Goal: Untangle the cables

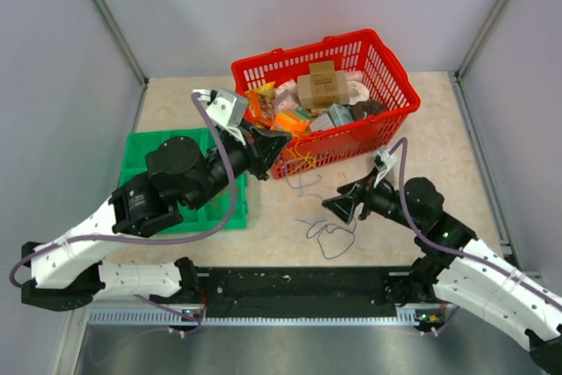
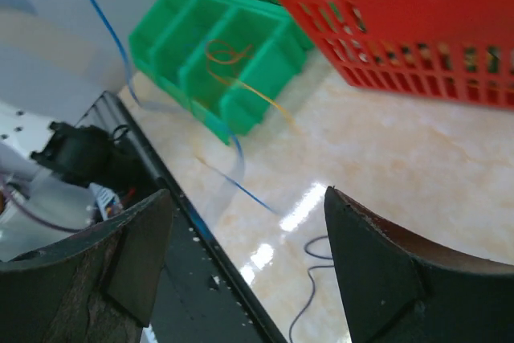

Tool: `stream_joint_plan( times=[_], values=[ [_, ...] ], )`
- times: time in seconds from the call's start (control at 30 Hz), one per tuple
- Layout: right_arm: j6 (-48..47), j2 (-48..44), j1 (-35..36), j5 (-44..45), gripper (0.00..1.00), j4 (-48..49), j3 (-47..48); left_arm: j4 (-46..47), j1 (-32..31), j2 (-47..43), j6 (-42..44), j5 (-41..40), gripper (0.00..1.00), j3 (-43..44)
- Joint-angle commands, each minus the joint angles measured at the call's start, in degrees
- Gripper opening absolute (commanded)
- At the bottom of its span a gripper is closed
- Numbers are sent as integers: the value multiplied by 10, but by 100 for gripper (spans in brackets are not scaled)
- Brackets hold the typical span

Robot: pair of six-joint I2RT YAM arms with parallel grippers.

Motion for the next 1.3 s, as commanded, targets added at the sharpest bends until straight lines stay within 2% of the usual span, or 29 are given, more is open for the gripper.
stream_joint_plan(
  times=[0.0, 0.2, 0.33, 0.53, 0.63, 0.83, 1.0, 1.1, 1.27],
  values=[
    [9, 5, 20, -89, 76, 138, 25, 14, 0, -10, -61, 28, 0, -1],
    [45, 11, 21, -77, 77, 223, -5, 38, 1, 7, -126, 24, 0, -37],
    [-9, 28, 32, -19, 77, 197, -5, 53, 3, 31, -153, 63, 0, -34],
    [-20, 46, 33, 15, 77, 216, -13, 46, 6, 44, -155, 70, 0, -11],
    [-13, 48, 32, 6, 75, 218, -19, 46, 7, 40, -154, 66, 0, -8],
    [29, 47, 32, -34, 61, 251, -35, 51, 9, 41, -151, 67, 0, -5],
    [42, 59, 34, -36, 61, 306, -57, 58, 11, 50, -161, 86, 0, 1],
    [52, 92, 33, -42, 62, 344, -54, 61, 11, 55, -166, 98, 0, 4],
    [114, 201, 35, -122, 57, 483, -37, 62, 12, 56, -165, 97, 0, 10]
  ],
)
